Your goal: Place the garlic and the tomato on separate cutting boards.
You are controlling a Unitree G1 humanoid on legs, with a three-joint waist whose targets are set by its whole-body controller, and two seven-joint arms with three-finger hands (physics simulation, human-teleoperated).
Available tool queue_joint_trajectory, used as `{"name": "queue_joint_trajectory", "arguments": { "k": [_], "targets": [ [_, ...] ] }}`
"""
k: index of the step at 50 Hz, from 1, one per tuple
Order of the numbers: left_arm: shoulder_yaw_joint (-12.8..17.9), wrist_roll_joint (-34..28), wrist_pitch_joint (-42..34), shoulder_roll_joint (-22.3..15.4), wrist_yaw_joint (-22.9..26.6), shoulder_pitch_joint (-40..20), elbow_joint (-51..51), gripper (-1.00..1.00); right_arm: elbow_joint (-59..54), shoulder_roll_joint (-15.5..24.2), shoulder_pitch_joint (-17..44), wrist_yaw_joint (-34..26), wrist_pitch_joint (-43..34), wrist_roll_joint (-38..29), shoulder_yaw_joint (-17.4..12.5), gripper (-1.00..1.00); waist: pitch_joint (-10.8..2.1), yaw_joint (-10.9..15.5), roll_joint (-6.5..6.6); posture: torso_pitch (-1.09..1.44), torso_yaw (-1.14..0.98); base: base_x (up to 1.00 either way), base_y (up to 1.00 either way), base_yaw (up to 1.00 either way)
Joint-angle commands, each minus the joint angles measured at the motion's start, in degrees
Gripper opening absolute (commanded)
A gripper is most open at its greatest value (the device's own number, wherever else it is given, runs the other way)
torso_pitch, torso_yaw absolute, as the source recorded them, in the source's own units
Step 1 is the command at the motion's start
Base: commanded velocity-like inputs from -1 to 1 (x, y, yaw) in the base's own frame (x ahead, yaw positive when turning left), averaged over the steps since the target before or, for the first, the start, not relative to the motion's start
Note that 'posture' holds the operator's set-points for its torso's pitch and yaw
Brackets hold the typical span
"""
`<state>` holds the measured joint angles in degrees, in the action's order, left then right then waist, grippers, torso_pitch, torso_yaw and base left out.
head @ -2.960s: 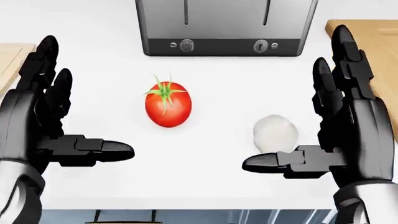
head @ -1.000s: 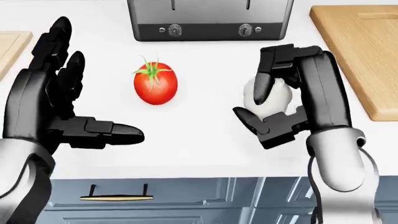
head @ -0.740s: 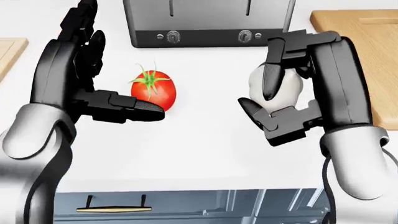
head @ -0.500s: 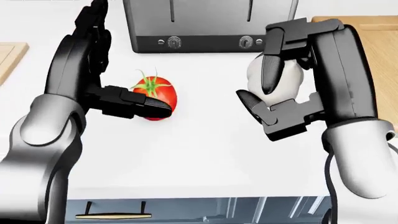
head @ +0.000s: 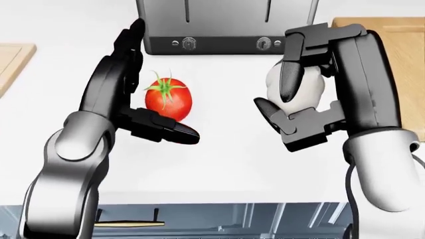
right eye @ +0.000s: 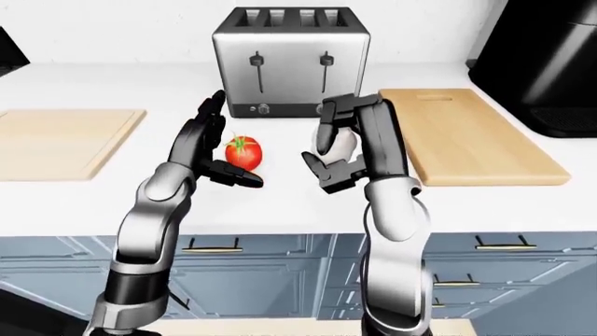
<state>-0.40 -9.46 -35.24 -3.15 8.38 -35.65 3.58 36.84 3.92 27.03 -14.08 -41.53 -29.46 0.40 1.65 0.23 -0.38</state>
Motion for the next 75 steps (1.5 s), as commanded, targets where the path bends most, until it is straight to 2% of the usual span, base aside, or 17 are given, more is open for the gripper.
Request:
{"name": "queue_joint_trajectory", "arguments": {
  "k": [1, 14, 16, 18, 22, 26, 28, 30, 33, 34, 42, 53, 66, 67, 69, 72, 75],
  "targets": [
    [0.2, -0.6, 2.6, -0.1, -0.1, -2.1, 1.2, 1.0, 1.9, 0.2, 1.8, 0.3, 1.1, -0.3, -0.1, -1.0, -1.41, 0.0, -0.05, 0.0, 0.0, 0.0, 0.0, 0.0],
    [0.2, -1.6, 4.8, 0.3, 0.0, -3.5, -3.8, 1.0, 1.5, 0.2, 1.1, 0.8, 1.9, -0.1, -0.1, -1.0, -1.6, 0.0, -0.13, 0.0, 0.0, 0.0, 0.0, 0.0],
    [0.3, -1.6, 5.5, 0.3, -0.1, -3.6, -4.9, 0.87, 1.4, 0.1, 1.0, 0.9, 2.1, -0.1, 0.0, -1.0, -1.61, 0.1, -0.13, 0.0, 0.0, 0.0, 0.0, 0.0],
    [0.5, -1.6, 6.2, 0.3, -0.5, -3.9, -6.5, 0.56, 1.5, 0.1, 1.0, 0.8, 2.1, -0.1, -0.1, -1.0, -1.66, 0.1, -0.13, 0.0, 0.0, 0.0, 0.0, 0.0],
    [0.0, -1.7, 7.0, 0.4, 0.1, -3.0, -6.5, 0.37, 1.5, 0.0, 0.8, 0.9, 2.3, -0.1, -0.1, -1.0, -1.8, 0.1, -0.13, 0.0, 0.0, 0.0, 0.0, 0.0],
    [0.2, -1.9, 7.6, 0.4, 0.0, -2.9, -7.1, -0.15, 1.4, -0.1, 0.5, 1.0, 2.6, 0.0, 0.1, -1.0, -1.86, 0.1, -0.13, 0.0, 0.0, 0.0, 0.0, 0.0],
    [0.0, -2.1, 7.1, 0.5, 0.4, -2.7, -6.4, -0.17, 1.4, 0.0, 0.5, 0.9, 2.5, 0.0, 0.0, -1.0, -1.92, 0.1, -0.14, 0.0, 0.0, 0.0, 0.0, 0.0],
    [0.0, -2.2, 7.0, 0.6, 0.4, -2.8, -6.2, -0.3, 1.3, -0.1, 0.4, 1.0, 2.7, 0.0, 0.0, -1.0, -1.94, 0.1, -0.13, 0.0, 0.0, 0.0, 0.0, 0.0],
    [-0.1, -2.4, 6.2, 0.7, 0.7, -2.7, -4.9, -0.95, 1.3, -0.1, 0.4, 1.0, 2.7, 0.0, 0.0, -1.0, -1.99, 0.1, -0.12, 0.0, 0.0, 0.0, 0.0, 0.0],
    [-0.1, -2.4, 5.8, 0.7, 0.8, -2.8, -4.4, -1.0, 1.2, -0.1, 0.3, 1.0, 2.8, 0.0, -0.1, -1.0, -2.0, 0.1, -0.11, 0.0, 0.0, 0.0, 0.0, 0.0],
    [0.0, -2.4, -5.1, 0.6, 3.4, -2.0, 12.3, -1.0, 2.2, 0.7, 0.1, 0.4, 2.8, 0.3, -0.9, -1.0, -1.81, -0.1, -0.09, 0.0, 0.0, 0.0, 0.0, 0.0],
    [5.1, 3.9, -19.0, -4.3, 2.3, -5.6, 28.1, -1.0, 3.6, 1.0, 0.8, 0.2, 1.2, 0.8, -1.1, -1.0, -1.2, -0.2, 0.19, 0.0, 0.0, 0.0, 0.0, 0.0],
    [5.7, 8.4, -19.8, -6.6, -0.9, -4.3, 30.2, -1.0, 2.9, 1.8, 1.9, 0.7, 0.3, 2.4, -2.3, -1.0, -0.9, -0.1, 0.2, 0.0, 0.0, 0.0, 0.0, 0.0],
    [5.7, 8.5, -20.3, -6.6, -1.1, -4.5, 30.6, -1.0, 3.0, 1.9, 2.0, 0.6, -0.1, 2.4, -2.3, -1.0, -2.06, 0.0, 0.4, 0.0, 0.0, 0.0, -0.15, 0.0],
    [5.4, 8.7, -20.1, -6.6, -1.2, -4.3, 30.5, -1.0, 3.1, 2.0, 1.9, 0.8, -0.1, 2.7, -2.4, -1.0, -1.27, 0.2, 1.37, 0.0, 0.0, 0.0, -0.25, 0.0],
    [5.2, 8.8, -20.1, -6.5, -1.4, -4.4, 30.5, -1.0, 2.8, 2.2, 1.7, 1.0, 0.2, 3.1, -2.4, -1.0, -1.53, 0.3, 3.26, 0.0, 0.0, 0.0, -0.41, 0.0],
    [5.2, 8.9, -19.6, -6.4, -1.5, -4.2, 30.0, -1.0, 2.5, 2.2, 1.7, 1.1, 0.3, 3.3, -2.4, -1.0, -1.53, 0.6, 2.64, 0.0, 0.0, 0.0, -0.42, 0.0]
  ]
}}
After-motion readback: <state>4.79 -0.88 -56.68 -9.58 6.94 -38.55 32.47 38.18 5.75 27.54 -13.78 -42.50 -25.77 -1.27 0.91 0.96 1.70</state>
